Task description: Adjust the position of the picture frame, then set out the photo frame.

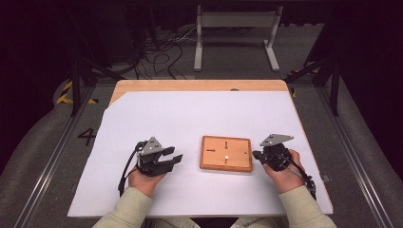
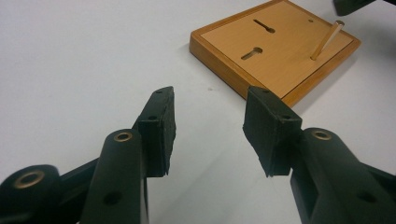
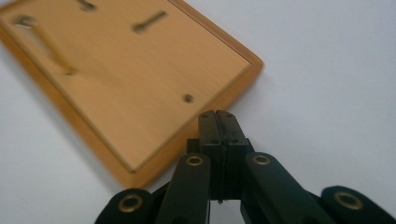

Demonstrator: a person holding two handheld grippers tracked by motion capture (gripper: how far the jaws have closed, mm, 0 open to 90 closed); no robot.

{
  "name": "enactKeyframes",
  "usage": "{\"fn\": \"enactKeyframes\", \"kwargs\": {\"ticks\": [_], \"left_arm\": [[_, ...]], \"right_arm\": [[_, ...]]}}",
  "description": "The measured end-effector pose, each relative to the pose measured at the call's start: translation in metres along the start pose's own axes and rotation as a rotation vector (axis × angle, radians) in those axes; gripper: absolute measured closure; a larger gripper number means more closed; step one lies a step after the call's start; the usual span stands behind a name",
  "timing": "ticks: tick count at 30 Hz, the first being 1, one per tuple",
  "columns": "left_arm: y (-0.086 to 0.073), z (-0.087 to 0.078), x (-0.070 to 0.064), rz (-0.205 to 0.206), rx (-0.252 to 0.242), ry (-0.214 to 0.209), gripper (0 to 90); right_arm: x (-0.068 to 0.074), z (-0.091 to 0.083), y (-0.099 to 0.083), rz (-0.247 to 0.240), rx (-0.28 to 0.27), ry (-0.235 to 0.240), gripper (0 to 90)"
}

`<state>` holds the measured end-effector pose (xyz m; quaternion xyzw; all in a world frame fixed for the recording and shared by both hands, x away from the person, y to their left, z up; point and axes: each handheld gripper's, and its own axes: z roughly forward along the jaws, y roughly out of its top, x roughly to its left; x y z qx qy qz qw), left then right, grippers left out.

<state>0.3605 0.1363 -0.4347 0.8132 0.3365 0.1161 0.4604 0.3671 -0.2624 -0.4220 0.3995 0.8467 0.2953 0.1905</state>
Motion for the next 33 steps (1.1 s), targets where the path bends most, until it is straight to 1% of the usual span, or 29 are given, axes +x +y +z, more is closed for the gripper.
{"fn": "enactKeyframes", "kwargs": {"ticks": [1, 3, 4, 6, 8, 10, 11, 13, 16, 19, 22, 23, 24, 25, 26, 28, 31, 33], "left_arm": [[0.0, 0.0, 0.0, -0.003, 0.001, -0.001, 53.3], [-0.001, 0.0, 0.0, -0.006, 0.002, -0.001, 53.2], [-0.001, -0.001, 0.0, -0.014, 0.002, 0.001, 53.2], [-0.002, -0.001, 0.0, -0.009, 0.001, 0.004, 53.2], [-0.003, -0.002, 0.0, -0.016, 0.0, 0.004, 53.2], [-0.004, -0.003, 0.001, -0.013, -0.002, 0.007, 53.2], [-0.005, -0.004, 0.001, -0.021, 0.002, 0.007, 53.2], [-0.006, -0.005, 0.001, -0.017, -0.002, 0.008, 53.2], [-0.007, -0.006, 0.002, -0.018, 0.0, 0.01, 53.2], [-0.007, -0.007, 0.003, -0.016, -0.006, 0.011, 53.2], [-0.007, -0.007, 0.003, -0.025, -0.007, 0.011, 53.0], [-0.007, -0.007, 0.004, -0.025, -0.007, 0.01, 52.7], [-0.006, -0.008, 0.004, -0.023, -0.009, 0.007, 52.4], [-0.005, -0.008, 0.003, -0.022, -0.014, 0.006, 52.2], [-0.004, -0.009, 0.002, -0.019, -0.013, 0.005, 52.1], [-0.002, -0.011, 0.0, -0.003, -0.024, 0.007, 51.9], [0.001, -0.012, -0.003, 0.001, -0.028, -0.001, 51.3], [0.002, -0.011, -0.003, 0.007, -0.021, -0.012, 50.8]], "right_arm": [[-0.004, 0.006, -0.001, 0.01, 0.008, -0.009, 90.0], [-0.006, 0.012, -0.002, 0.014, 0.021, -0.022, 90.0], [-0.007, 0.014, -0.001, 0.016, 0.024, -0.023, 90.0], [-0.007, 0.019, 0.001, 0.02, 0.033, -0.012, 90.0], [-0.007, 0.023, 0.002, 0.018, 0.044, -0.03, 90.0], [-0.008, 0.024, 0.002, 0.019, 0.049, -0.024, 90.0], [-0.008, 0.025, 0.002, 0.019, 0.045, -0.018, 90.0], [-0.007, 0.028, 0.004, 0.021, 0.039, -0.003, 90.0], [0.001, 0.037, 0.013, -0.013, 0.035, 0.013, 90.0], [0.006, 0.04, 0.019, -0.03, 0.04, -0.009, 90.0], [0.005, 0.035, 0.019, -0.024, 0.014, 0.005, 90.0], [0.005, 0.03, 0.019, -0.034, -0.003, 0.007, 90.0], [0.005, 0.024, 0.02, -0.048, -0.029, 0.03, 84.3], [0.005, 0.019, 0.021, -0.057, -0.042, 0.047, 81.3], [0.006, 0.015, 0.022, -0.065, -0.039, 0.054, 79.4], [0.01, 0.006, 0.023, -0.083, -0.064, 0.075, 78.2], [0.013, -0.003, 0.024, -0.086, -0.093, 0.1, 77.0], [0.013, -0.01, 0.024, -0.091, -0.12, 0.137, 75.2]]}}
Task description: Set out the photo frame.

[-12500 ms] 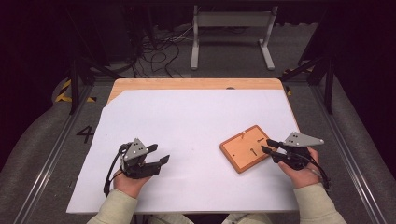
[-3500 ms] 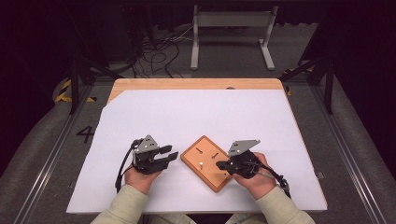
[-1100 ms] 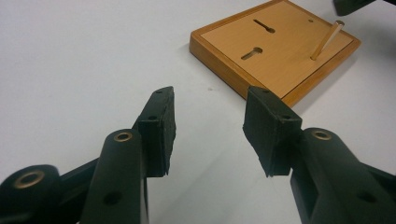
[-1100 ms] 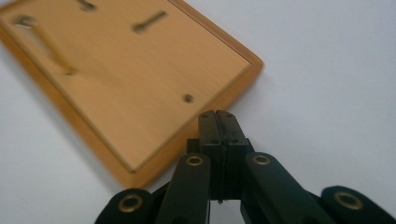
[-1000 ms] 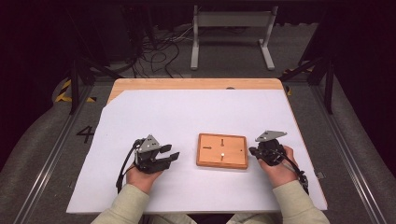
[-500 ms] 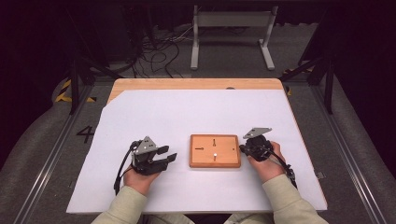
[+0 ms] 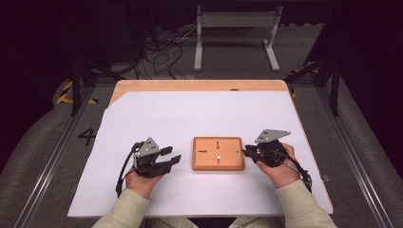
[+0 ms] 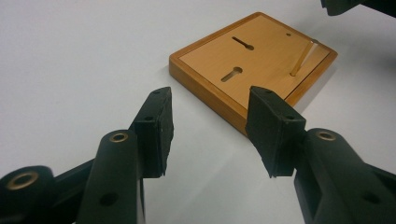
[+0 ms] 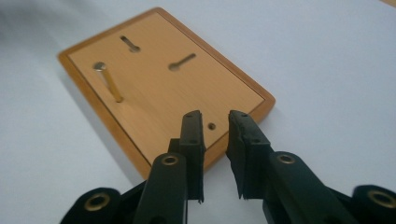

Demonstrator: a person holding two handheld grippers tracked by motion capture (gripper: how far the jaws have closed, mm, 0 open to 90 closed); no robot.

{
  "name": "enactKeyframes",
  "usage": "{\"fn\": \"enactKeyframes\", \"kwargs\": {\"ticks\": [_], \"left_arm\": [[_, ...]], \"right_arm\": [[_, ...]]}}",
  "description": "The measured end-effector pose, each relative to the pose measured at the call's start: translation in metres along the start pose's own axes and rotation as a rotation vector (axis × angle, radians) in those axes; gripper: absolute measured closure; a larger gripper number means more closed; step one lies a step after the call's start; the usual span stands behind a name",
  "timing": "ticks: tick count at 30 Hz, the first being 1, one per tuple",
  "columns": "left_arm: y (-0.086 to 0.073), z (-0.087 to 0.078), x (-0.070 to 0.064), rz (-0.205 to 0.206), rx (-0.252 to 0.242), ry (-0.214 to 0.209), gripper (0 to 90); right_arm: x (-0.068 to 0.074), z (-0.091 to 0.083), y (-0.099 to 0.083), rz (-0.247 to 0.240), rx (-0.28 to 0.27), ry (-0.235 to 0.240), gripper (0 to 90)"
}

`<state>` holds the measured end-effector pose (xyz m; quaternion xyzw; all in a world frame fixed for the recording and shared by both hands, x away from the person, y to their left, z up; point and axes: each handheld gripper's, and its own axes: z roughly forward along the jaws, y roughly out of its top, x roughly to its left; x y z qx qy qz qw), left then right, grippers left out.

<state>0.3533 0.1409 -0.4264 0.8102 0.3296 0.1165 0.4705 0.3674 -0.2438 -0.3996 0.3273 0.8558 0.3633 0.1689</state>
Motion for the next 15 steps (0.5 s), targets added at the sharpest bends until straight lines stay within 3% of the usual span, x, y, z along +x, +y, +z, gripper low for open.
{"fn": "enactKeyframes", "kwargs": {"ticks": [5, 8, 11, 15], "left_arm": [[0.002, 0.002, -0.003, 0.005, 0.014, -0.022, 48.6], [0.008, 0.006, -0.008, 0.018, 0.02, -0.074, 44.6], [0.015, 0.013, -0.017, 0.025, 0.02, -0.134, 44.0], [0.027, 0.02, -0.026, 0.037, 0.012, -0.159, 39.0]], "right_arm": [[0.003, -0.009, 0.002, -0.018, -0.023, 0.031, 73.1], [0.003, -0.016, 0.004, -0.025, -0.04, 0.03, 72.4], [-0.002, -0.026, 0.002, -0.006, -0.059, 0.023, 72.2], [-0.01, -0.033, -0.003, 0.022, -0.064, 0.011, 72.1]]}}
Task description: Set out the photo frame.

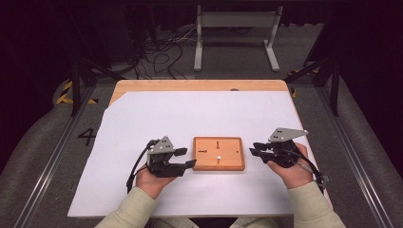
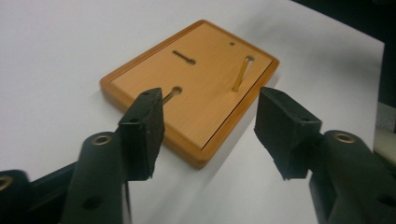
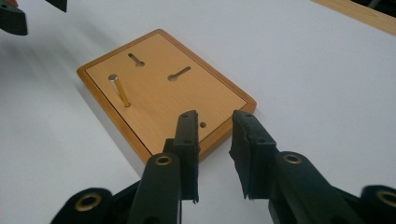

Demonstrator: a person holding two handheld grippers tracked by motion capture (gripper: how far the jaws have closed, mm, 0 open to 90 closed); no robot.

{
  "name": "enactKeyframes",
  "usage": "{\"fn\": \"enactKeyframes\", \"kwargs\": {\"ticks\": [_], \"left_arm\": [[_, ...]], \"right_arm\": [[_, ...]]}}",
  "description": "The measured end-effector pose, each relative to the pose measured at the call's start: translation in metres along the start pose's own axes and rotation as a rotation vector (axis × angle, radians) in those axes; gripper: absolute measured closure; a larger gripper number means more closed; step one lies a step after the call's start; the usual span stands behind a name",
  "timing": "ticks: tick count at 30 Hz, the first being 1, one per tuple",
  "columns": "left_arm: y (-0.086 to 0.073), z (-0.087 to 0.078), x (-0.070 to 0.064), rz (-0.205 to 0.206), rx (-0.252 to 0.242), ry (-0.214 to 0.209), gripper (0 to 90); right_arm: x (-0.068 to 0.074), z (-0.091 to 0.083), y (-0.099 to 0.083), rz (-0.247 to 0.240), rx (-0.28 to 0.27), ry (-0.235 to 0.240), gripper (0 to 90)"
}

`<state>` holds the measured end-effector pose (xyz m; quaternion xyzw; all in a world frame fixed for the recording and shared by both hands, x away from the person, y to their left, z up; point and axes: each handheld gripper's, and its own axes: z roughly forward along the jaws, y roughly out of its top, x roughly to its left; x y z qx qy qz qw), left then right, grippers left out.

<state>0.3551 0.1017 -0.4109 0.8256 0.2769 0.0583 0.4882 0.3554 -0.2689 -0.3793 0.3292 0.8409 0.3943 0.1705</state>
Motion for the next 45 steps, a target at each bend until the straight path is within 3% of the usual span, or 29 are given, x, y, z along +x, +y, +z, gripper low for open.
{"fn": "enactKeyframes", "kwargs": {"ticks": [1, 2, 5, 8, 11, 16, 19, 22, 29, 31, 32, 36, 40, 45], "left_arm": [[0.0, 0.0, 0.0, 0.0, 0.0, 0.0, 39.4], [0.006, 0.004, -0.002, 0.028, -0.008, -0.028, 40.6], [0.008, 0.01, -0.005, 0.043, 0.0, -0.033, 38.2], [0.012, 0.026, -0.01, 0.086, 0.052, -0.061, 35.9], [0.015, 0.035, -0.013, 0.093, 0.054, -0.076, 35.2], [0.02, 0.049, -0.016, 0.121, 0.074, -0.066, 39.4], [0.023, 0.058, -0.017, 0.125, 0.095, -0.091, 39.6], [0.024, 0.063, -0.02, 0.147, 0.076, -0.079, 41.8], [0.023, 0.073, -0.016, 0.124, 0.072, -0.084, 43.4], [0.021, 0.075, -0.015, 0.13, 0.058, -0.08, 45.5], [0.02, 0.078, -0.017, 0.155, 0.057, -0.067, 46.6], [0.017, 0.086, -0.02, 0.19, 0.091, -0.051, 51.6], [0.014, 0.091, -0.021, 0.193, 0.113, -0.051, 54.7], [0.013, 0.098, -0.024, 0.222, 0.124, -0.058, 66.7]], "right_arm": [[-0.001, -0.001, -0.001, 0.012, -0.002, -0.002, 72.4], [-0.002, -0.003, -0.003, 0.022, 0.0, 0.0, 72.5], [-0.003, -0.004, -0.005, 0.029, 0.001, 0.002, 72.8], [-0.005, -0.007, -0.007, 0.038, -0.003, -0.001, 72.9], [-0.006, -0.01, -0.007, 0.047, -0.012, 0.0, 72.8], [-0.007, -0.012, -0.009, 0.054, -0.016, -0.001, 72.7], [-0.008, -0.014, -0.01, 0.057, -0.021, -0.003, 72.6], [-0.009, -0.015, -0.01, 0.062, -0.025, -0.003, 72.4], [-0.011, -0.017, -0.012, 0.069, -0.028, -0.007, 72.0], [-0.011, -0.017, -0.012, 0.069, -0.03, -0.007, 71.7], [-0.011, -0.017, -0.011, 0.07, -0.03, -0.005, 71.6], [-0.011, -0.016, -0.012, 0.07, -0.026, -0.005, 71.6], [-0.012, -0.017, -0.012, 0.072, -0.028, -0.005, 71.6], [-0.013, -0.016, -0.013, 0.072, -0.023, -0.002, 71.8]]}}
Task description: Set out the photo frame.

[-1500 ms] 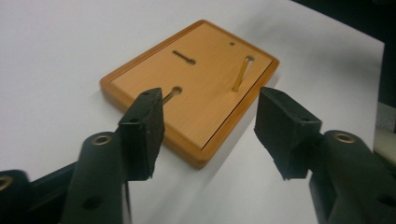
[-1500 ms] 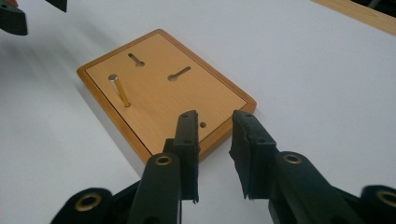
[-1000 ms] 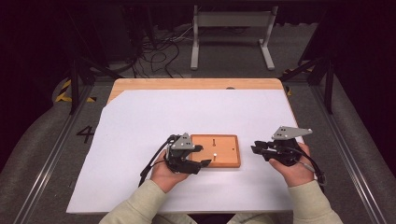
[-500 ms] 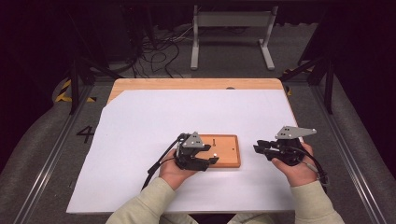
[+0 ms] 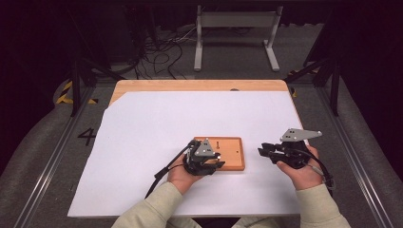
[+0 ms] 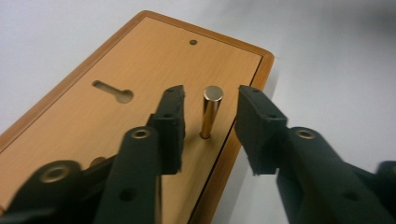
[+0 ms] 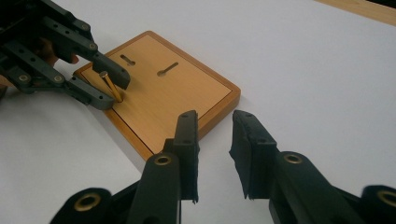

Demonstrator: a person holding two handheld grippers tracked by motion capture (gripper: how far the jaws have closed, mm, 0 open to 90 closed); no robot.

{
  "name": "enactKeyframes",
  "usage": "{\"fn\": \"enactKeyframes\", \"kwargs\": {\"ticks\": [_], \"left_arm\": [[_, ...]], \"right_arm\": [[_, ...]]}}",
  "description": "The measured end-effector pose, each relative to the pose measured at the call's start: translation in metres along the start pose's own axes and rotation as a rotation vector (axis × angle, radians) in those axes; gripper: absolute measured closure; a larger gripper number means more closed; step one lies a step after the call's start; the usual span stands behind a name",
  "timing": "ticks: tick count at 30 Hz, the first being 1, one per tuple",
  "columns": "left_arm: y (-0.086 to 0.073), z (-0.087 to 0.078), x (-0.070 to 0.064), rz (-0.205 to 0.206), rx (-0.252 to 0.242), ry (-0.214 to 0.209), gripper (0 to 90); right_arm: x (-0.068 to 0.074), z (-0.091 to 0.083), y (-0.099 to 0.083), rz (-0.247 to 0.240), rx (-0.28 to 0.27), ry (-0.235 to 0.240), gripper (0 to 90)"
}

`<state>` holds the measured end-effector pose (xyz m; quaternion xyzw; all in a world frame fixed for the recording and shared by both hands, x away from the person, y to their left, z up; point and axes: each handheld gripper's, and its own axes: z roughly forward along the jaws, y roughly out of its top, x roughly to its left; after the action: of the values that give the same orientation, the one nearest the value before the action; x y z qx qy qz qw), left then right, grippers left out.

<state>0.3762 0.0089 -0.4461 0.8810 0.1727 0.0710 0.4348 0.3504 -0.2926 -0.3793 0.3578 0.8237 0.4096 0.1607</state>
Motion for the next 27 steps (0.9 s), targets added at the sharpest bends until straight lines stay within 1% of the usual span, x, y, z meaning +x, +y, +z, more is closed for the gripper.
{"fn": "enactKeyframes", "kwargs": {"ticks": [2, 4, 6, 7, 9, 14, 15, 16, 17, 18, 20, 25, 27], "left_arm": [[0.0, 0.002, -0.002, 0.011, 0.006, 0.002, 72.0], [0.0, 0.003, -0.001, 0.008, 0.009, 0.012, 76.0], [-0.001, 0.002, 0.001, 0.002, 0.011, 0.014, 82.6], [-0.001, 0.002, 0.002, 0.0, 0.007, 0.011, 82.9], [0.0, 0.002, 0.001, 0.02, 0.017, 0.022, 83.2], [-0.001, 0.002, -0.001, 0.04, 0.023, 0.032, 83.6], [0.0, 0.002, -0.003, 0.064, 0.025, 0.052, 83.7], [0.0, 0.002, -0.003, 0.064, 0.025, 0.052, 83.7], [0.0, 0.002, -0.006, 0.08, 0.031, 0.069, 83.8], [0.0, 0.002, -0.006, 0.08, 0.031, 0.069, 83.9], [0.0, 0.002, -0.008, 0.1, 0.036, 0.082, 83.9], [-0.001, 0.0, -0.019, 0.193, 0.05, 0.136, 84.1], [-0.002, 0.0, -0.024, 0.24, 0.049, 0.164, 84.1]], "right_arm": [[0.0, 0.0, 0.0, 0.0, 0.0, 0.001, 71.9], [0.0, 0.0, 0.0, 0.0, -0.002, 0.003, 71.9], [0.0, 0.0, 0.0, 0.0, -0.001, 0.003, 71.9], [0.001, 0.0, 0.0, 0.0, -0.001, 0.004, 71.9], [0.001, 0.0, 0.0, 0.0, 0.0, 0.004, 71.9], [0.0, -0.001, 0.0, 0.001, -0.004, 0.006, 72.1], [0.001, -0.001, 0.0, 0.0, -0.004, 0.005, 72.1], [0.001, -0.001, 0.0, 0.0, -0.004, 0.005, 72.1], [0.001, 0.0, 0.0, 0.0, -0.003, 0.005, 72.1], [0.001, 0.0, 0.0, 0.0, -0.003, 0.005, 72.1], [0.001, 0.0, 0.0, -0.001, -0.003, 0.005, 72.1], [0.001, -0.001, 0.0, 0.001, -0.006, 0.003, 72.1], [0.001, -0.002, 0.0, -0.001, -0.008, 0.004, 72.0]]}}
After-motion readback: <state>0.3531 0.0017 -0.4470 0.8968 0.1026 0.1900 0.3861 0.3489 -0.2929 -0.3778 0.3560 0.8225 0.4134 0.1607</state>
